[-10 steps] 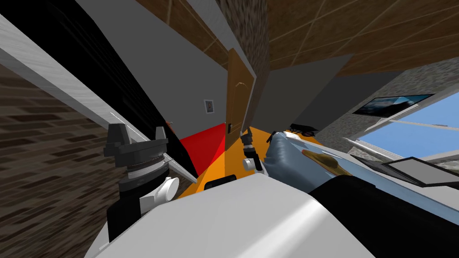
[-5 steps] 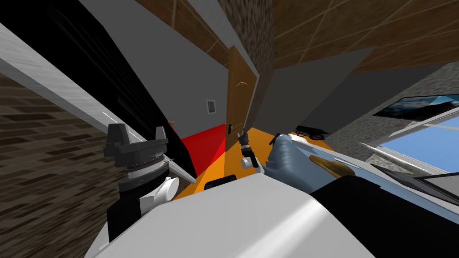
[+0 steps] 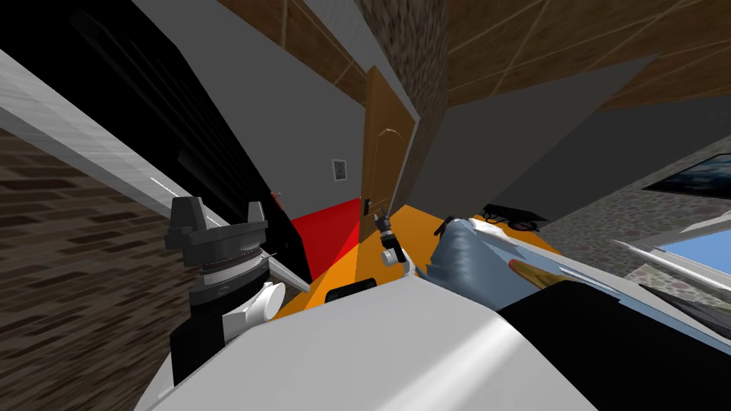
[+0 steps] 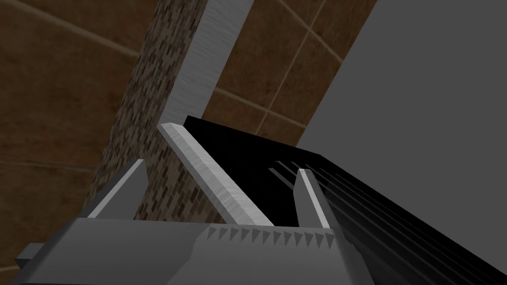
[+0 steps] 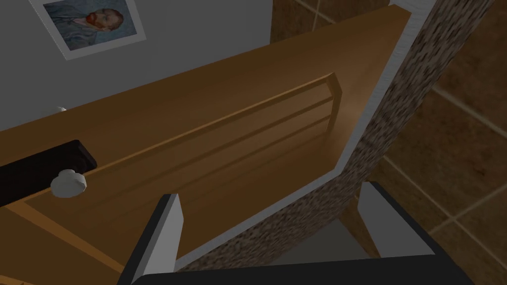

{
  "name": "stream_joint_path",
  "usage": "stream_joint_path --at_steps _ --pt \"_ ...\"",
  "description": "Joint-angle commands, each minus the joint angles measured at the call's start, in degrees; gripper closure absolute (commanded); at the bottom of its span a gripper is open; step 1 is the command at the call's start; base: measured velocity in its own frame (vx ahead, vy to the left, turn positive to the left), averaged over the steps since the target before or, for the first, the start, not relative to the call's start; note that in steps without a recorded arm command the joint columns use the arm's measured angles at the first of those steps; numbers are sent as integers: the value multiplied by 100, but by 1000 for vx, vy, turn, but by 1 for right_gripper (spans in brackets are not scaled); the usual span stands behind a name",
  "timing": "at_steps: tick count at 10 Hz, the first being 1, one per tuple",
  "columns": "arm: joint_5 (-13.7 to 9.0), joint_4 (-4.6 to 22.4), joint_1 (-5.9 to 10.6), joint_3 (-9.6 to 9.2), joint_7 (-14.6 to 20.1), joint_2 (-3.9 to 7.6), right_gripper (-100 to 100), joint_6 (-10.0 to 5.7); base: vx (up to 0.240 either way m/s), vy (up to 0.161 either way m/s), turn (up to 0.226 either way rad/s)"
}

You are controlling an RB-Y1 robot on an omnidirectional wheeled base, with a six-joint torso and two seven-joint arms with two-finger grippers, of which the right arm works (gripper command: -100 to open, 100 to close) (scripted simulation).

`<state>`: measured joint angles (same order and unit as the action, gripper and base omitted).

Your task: Push the door open

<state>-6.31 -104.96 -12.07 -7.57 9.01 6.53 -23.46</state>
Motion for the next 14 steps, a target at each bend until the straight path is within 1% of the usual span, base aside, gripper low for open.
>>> stream_joint_path --at_steps 1,2,5,6,7,8,9,14 --pt "-25 286 173 -32 39 86 -100 3 47 -102 115" --pt "-25 300 173 -32 39 86 -100 3 33 -77 44" --pt "-58 863 481 -111 90 219 -100 -20 45 -86 117" --pt "-69 1001 586 -138 108 264 -100 -28 47 -115 131" --pt "-69 1055 586 -138 108 264 -100 -28 21 -81 25" --pt "-81 1229 690 -164 126 309 -100 -36 21 -67 72" --pt "-81 1246 690 -164 126 309 -100 -36 18 -52 42" --pt "-136 2143 1211 -298 213 528 -100 -75 34 -94 122"
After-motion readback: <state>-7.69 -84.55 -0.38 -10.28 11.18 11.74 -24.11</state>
